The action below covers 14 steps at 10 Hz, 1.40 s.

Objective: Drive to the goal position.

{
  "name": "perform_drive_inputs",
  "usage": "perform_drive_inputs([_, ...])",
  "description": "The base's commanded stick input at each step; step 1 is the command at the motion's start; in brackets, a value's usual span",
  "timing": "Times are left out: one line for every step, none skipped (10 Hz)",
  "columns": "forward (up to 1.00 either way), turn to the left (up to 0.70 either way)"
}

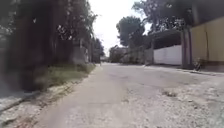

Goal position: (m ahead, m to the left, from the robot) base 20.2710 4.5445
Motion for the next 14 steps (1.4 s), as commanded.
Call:
perform_drive_inputs([1.00,0.00])
perform_drive_inputs([1.00,0.00])
perform_drive_inputs([1.00,0.00])
perform_drive_inputs([1.00,0.00])
perform_drive_inputs([1.00,0.00])
perform_drive_inputs([1.00,-0.07])
perform_drive_inputs([1.00,-0.17])
perform_drive_inputs([1.00,-0.12])
perform_drive_inputs([1.00,0.00])
perform_drive_inputs([1.00,0.00])
perform_drive_inputs([1.00,0.00])
perform_drive_inputs([1.00,0.00])
perform_drive_inputs([1.00,0.00])
perform_drive_inputs([1.00,0.00])
